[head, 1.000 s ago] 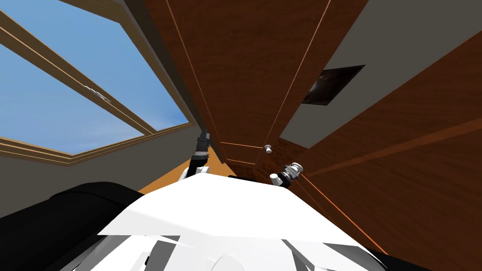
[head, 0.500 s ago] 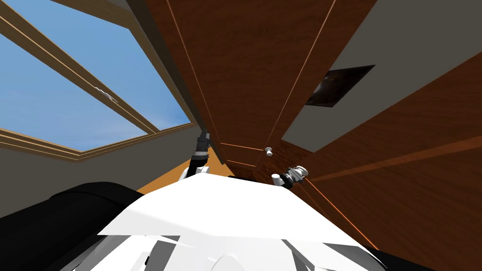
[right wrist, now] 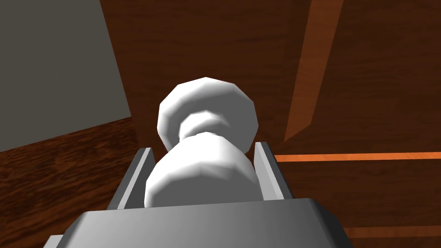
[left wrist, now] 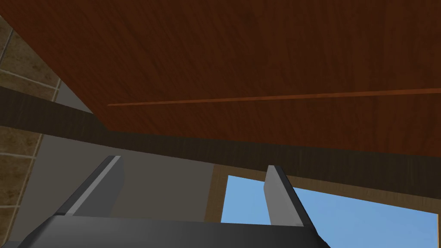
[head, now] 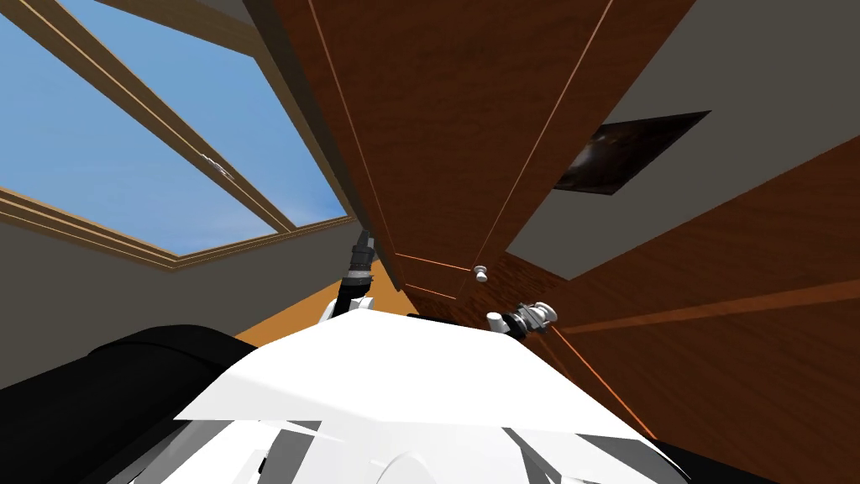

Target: Push the door open

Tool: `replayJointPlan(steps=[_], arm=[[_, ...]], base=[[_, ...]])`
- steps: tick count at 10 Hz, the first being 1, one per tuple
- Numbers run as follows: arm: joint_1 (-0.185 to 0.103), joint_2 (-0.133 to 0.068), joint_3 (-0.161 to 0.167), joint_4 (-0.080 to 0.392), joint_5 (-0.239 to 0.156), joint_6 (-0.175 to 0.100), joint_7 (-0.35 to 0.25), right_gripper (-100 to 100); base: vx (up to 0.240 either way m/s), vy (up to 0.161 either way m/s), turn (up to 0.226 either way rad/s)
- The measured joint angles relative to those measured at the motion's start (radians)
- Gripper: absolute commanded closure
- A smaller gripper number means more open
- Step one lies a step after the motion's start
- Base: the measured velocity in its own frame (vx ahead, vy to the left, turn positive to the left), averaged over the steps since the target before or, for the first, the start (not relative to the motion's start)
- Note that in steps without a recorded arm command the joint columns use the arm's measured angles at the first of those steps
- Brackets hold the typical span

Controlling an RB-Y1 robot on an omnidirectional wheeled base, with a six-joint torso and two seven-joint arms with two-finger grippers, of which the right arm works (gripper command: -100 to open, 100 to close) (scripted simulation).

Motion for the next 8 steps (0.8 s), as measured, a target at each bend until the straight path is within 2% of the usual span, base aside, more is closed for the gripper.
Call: replayJointPlan(steps=[1, 2, 3, 4, 6, 8], arm=[[0.006, 0.000, -0.013, -0.013, -0.005, 0.002, 0.007, 100], [-0.005, -0.007, -0.027, 0.002, -0.009, -0.002, 0.008, 100], [0.001, -0.003, -0.044, -0.019, -0.016, 0.001, 0.024, 100], [-0.008, -0.007, -0.055, 0.009, -0.014, -0.017, 0.015, 100], [0.015, 0.006, -0.090, -0.039, -0.028, -0.013, 0.043, 100], [0.018, 0.001, -0.100, -0.044, -0.031, -0.013, 0.046, 100]], base=[[-0.004, -0.081, 0.104], [0.004, -0.081, 0.120], [0.002, -0.092, 0.132], [0.001, -0.091, 0.147], [0.002, -0.074, 0.085], [-0.002, -0.012, -0.012]])
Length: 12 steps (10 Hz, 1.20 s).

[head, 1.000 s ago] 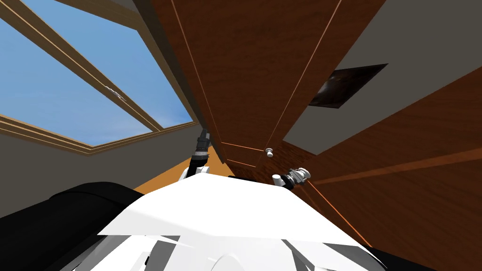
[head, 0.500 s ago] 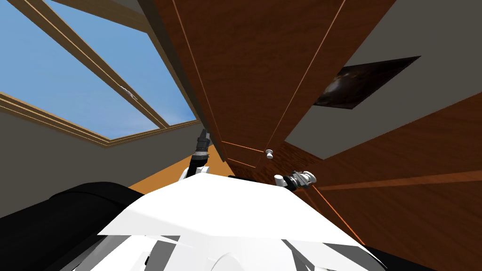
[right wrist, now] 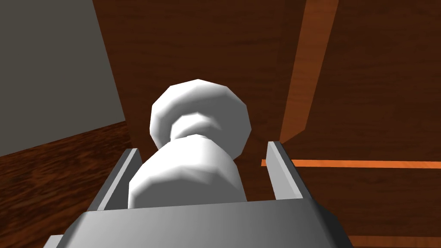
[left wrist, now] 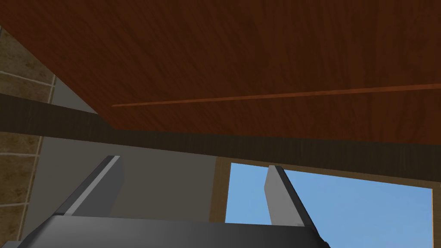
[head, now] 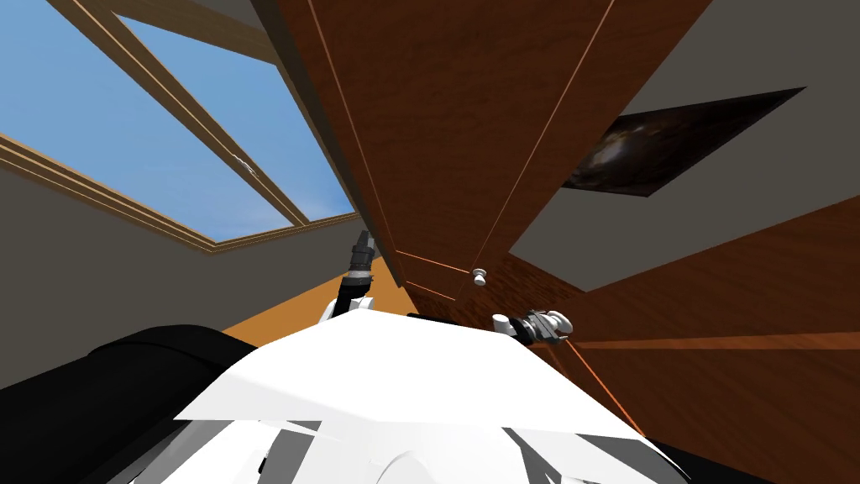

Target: Push the door open

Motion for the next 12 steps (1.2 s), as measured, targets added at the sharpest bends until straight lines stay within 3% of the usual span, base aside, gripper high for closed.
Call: replayJointPlan(steps=[2, 3, 4, 5, 6, 7, 8, 10, 11, 12], arm=[[-0.024, -0.025, -0.013, 0.055, -0.004, -0.010, -0.021, 100], [-0.050, -0.046, -0.022, 0.130, -0.001, -0.036, -0.050, 100], [-0.051, -0.046, -0.029, 0.145, -0.002, -0.047, -0.059, 100], [-0.006, -0.014, -0.036, 0.049, -0.008, -0.022, -0.016, 100], [-0.006, -0.013, -0.048, 0.037, -0.013, -0.017, -0.001, 100], [-0.019, -0.024, -0.061, 0.074, -0.014, -0.037, -0.019, 100], [-0.013, -0.028, -0.082, 0.069, -0.021, -0.040, -0.019, 100], [-0.030, -0.045, -0.119, 0.113, -0.029, -0.068, -0.031, 100], [-0.004, -0.032, -0.133, 0.048, -0.036, -0.050, -0.008, 100], [-0.008, -0.045, -0.147, 0.066, -0.040, -0.051, -0.009, 100]], base=[[-0.008, -0.042, 0.132], [0.005, -0.059, 0.075], [0.009, -0.033, 0.008], [0.002, -0.033, 0.074], [-0.010, -0.065, 0.159], [0.002, -0.096, 0.193], [-0.007, -0.127, 0.160], [-0.015, -0.090, 0.134], [0.014, -0.058, 0.101], [-0.007, -0.079, 0.162]])
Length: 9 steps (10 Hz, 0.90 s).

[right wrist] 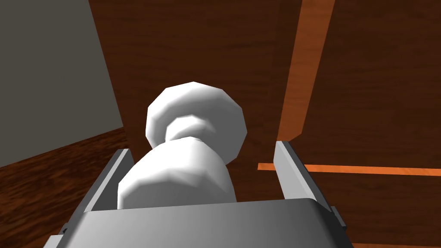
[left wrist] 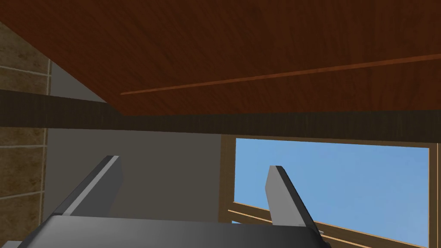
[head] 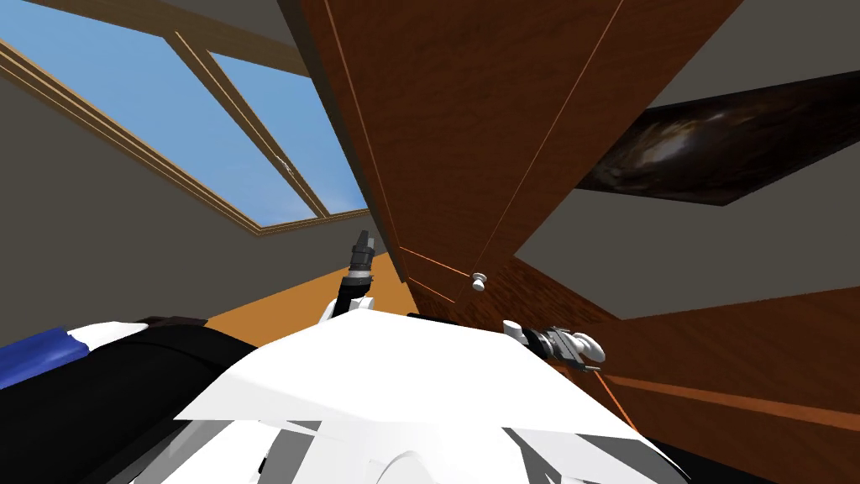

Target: Push the door open

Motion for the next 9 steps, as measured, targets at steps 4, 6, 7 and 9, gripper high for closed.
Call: replayJointPlan(steps=[4, 6, 7, 9], arm=[[0.005, -0.001, -0.093, -0.010, -0.032, -0.018, 0.032, 100], [-0.029, -0.037, -0.110, 0.087, -0.029, -0.059, -0.007, 100], [0.003, -0.008, -0.122, 0.010, -0.036, -0.048, 0.016, 100], [-0.008, -0.020, -0.145, 0.038, -0.043, -0.056, 0.022, 100]], base=[[-0.005, -0.089, 0.154], [-0.001, -0.059, 0.097], [-0.003, -0.045, 0.107], [-0.013, -0.045, 0.090]])
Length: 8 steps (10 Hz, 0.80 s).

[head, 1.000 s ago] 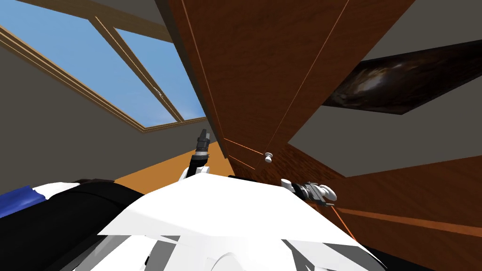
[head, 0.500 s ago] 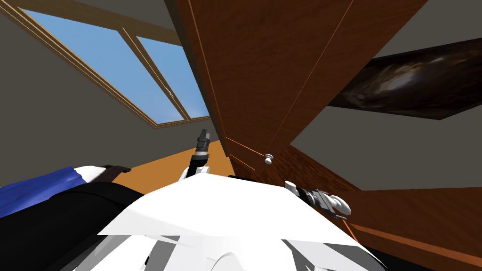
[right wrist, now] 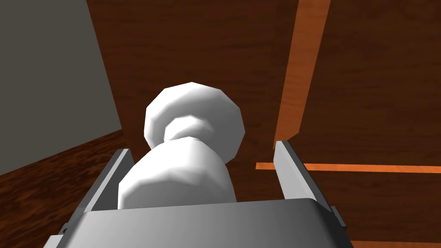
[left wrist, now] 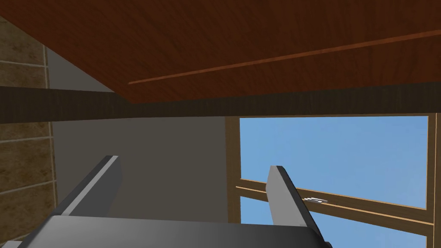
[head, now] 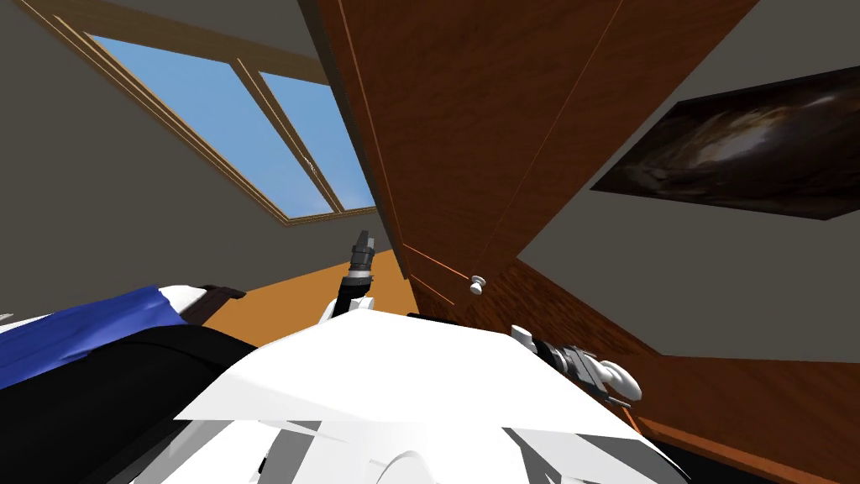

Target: Push the door open

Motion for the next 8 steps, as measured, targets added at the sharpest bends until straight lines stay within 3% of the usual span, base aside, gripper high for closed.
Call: replayJointPlan(steps=[1, 3, 5, 6, 8], arm=[[-0.011, -0.013, -0.014, 0.031, -0.003, -0.012, -0.011, 100], [0.013, 0.011, -0.037, -0.021, -0.011, -0.010, 0.008, 100], [-0.006, -0.014, -0.058, 0.038, -0.014, -0.032, -0.012, 100], [0.004, -0.002, -0.079, 0.015, -0.022, -0.037, -0.001, 100], [-0.004, -0.018, -0.122, 0.040, -0.035, -0.050, 0.003, 100]], base=[[-0.005, -0.046, 0.052], [-0.004, -0.052, 0.101], [-0.002, -0.061, 0.146], [-0.017, -0.096, 0.194], [-0.023, -0.101, 0.192]])
